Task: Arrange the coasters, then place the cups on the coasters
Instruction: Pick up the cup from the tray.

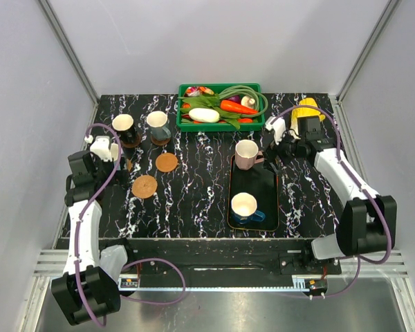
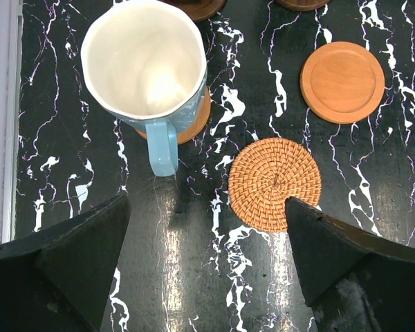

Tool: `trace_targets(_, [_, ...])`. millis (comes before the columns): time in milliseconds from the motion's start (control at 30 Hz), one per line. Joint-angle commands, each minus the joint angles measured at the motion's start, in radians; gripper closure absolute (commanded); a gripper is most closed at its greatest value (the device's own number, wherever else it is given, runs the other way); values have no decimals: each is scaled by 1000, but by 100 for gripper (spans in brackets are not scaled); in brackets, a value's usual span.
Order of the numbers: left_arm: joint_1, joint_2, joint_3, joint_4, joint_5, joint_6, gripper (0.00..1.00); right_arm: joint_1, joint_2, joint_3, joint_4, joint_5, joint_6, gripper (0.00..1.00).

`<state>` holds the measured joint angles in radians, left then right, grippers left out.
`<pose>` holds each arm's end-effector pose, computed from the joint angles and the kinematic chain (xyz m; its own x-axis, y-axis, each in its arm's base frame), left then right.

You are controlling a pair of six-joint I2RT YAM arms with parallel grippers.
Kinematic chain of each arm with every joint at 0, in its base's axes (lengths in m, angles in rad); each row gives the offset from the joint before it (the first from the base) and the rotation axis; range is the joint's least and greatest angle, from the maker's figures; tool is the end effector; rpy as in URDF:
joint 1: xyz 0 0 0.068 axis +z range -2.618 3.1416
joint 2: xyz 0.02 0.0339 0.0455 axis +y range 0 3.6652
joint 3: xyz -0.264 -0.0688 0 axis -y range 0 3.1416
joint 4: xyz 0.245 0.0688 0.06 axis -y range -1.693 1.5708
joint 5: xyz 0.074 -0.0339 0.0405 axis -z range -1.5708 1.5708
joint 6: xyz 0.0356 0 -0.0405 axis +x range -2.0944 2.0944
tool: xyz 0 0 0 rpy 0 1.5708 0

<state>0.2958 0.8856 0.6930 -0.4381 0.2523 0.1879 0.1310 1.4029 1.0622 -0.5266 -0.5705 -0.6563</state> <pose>0.1867 0.0476 0.2659 -0.5709 0.0151 -0.8209 0.0175 0.9998 0.0062 0.2891 0.0575 0.2692 -0.3206 -0.5602 -0.7638 -0.8228 0.5641 -0.0684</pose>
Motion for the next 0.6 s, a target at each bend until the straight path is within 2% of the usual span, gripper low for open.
trace_targets(0, [6,0,-6,47,27,13,1,6,68,84,45,-69,-43,0])
trace_targets(300, [6,15,-4,47,21,13,1,10,240,171,2,-74,-129,4])
trace_targets(567, [8,24,-6,48,19,15,1,62,249,148,-10,-92,-184,12])
